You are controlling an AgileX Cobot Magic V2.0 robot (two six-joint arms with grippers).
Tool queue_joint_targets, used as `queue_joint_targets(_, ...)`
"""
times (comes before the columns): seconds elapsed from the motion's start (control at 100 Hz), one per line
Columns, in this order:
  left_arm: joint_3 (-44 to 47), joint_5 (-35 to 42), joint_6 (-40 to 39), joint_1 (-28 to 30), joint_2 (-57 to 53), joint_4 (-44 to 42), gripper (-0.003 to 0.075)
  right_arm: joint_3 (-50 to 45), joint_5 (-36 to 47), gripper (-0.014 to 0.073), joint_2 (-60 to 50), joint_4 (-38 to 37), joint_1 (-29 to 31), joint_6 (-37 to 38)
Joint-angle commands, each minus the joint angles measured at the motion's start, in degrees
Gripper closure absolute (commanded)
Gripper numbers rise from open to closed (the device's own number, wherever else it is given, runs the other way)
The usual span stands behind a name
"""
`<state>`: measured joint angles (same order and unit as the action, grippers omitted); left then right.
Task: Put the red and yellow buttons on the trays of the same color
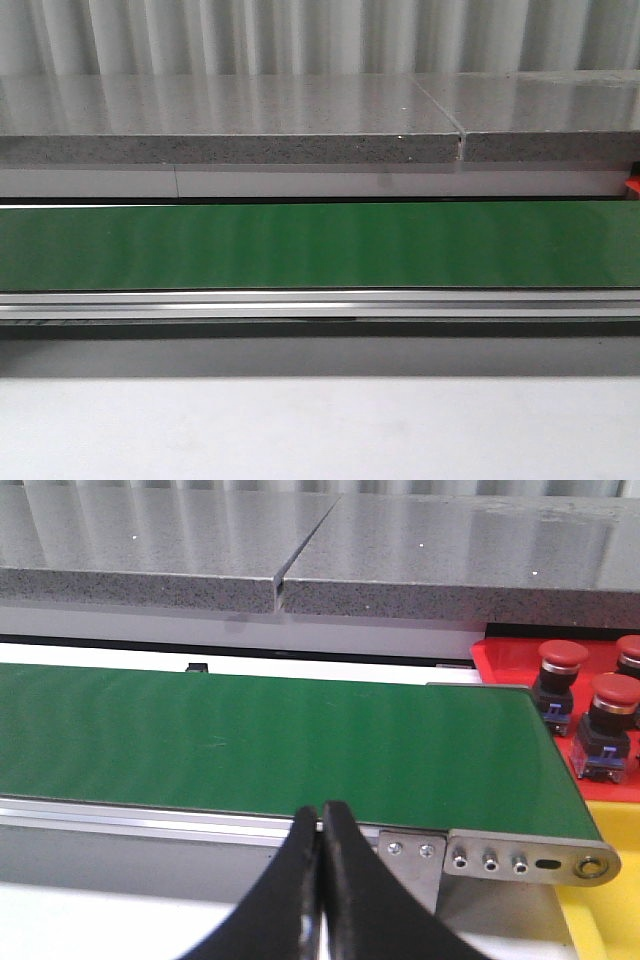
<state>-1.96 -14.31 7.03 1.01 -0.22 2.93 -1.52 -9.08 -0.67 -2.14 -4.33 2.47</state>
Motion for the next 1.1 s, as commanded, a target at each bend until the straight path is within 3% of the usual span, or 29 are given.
queue_joint_targets(0.0,1.2,7.4,-0.2,-0.4,-2.4,0.0,0.0741,0.8,4.8,0.0685,-0.5,-0.8,-0.1,-0.2)
queue_joint_targets(0.13,4.7,12.4,-2.4,-0.4,-2.4,-0.9,0.0741,0.8,4.8,0.0685,-0.5,-0.8,-0.1,-0.2)
queue_joint_targets(0.56,4.6,12.6,-4.6,-4.4,-2.4,-2.9,0.0741,0.8,4.7,0.0685,-0.5,-0.8,-0.1,-0.2)
queue_joint_targets(1.09,4.6,15.3,-4.7,-4.5,-2.4,-2.9,0.0741,0.8,4.7,0.0685,-0.5,-0.8,-0.1,-0.2)
